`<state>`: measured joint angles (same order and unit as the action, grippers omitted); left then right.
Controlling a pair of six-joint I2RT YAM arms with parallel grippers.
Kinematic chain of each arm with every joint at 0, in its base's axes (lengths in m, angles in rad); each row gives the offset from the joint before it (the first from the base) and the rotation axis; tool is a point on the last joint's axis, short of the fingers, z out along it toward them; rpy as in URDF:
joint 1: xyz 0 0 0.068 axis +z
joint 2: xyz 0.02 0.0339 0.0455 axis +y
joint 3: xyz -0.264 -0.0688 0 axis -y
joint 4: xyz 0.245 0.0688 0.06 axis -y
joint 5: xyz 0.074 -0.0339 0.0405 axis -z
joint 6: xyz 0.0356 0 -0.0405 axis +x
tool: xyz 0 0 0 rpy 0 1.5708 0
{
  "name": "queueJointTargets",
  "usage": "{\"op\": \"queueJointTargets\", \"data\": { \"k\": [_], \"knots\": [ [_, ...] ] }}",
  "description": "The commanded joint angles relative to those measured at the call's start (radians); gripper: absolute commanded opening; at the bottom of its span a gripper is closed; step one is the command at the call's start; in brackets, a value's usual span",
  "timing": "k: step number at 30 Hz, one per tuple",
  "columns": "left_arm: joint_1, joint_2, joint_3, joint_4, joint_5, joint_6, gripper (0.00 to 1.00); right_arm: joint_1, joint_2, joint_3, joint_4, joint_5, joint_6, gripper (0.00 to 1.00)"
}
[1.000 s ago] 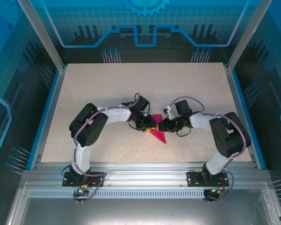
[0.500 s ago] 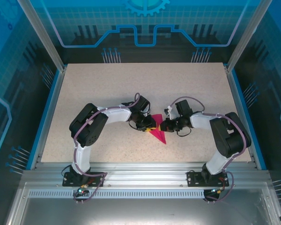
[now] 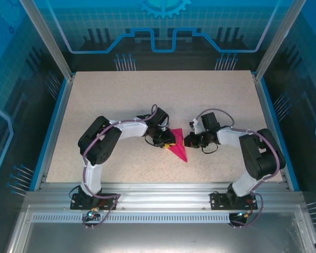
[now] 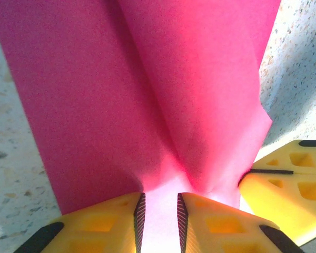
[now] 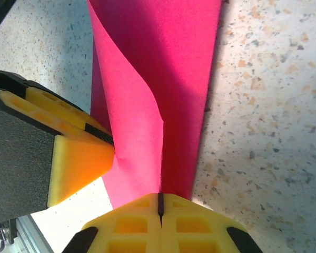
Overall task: Fold a paper plane with a square sheet of paper (fold left side to right side)
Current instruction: Fourth fold the wing at the center of the table.
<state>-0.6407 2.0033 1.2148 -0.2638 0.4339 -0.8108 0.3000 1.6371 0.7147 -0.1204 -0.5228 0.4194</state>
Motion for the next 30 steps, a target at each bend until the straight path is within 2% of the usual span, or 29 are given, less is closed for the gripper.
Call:
{"op": "queueJointTargets", "data": {
  "k": [1,18,30],
  "knots": [
    [-0.007,0.018,0.007,-0.043,-0.028,0.014,0.28,-0.019,0.001,-0.015,-0.039,0.018,0.009,0.00],
    [-0.007,0.017,0.009,-0.046,-0.030,0.018,0.28,-0.015,0.047,-0.015,-0.050,0.005,0.005,0.00],
    [-0.008,0.018,0.015,-0.051,-0.030,0.021,0.28,-0.011,0.007,-0.007,-0.015,-0.008,0.003,0.00]
  ]
}}
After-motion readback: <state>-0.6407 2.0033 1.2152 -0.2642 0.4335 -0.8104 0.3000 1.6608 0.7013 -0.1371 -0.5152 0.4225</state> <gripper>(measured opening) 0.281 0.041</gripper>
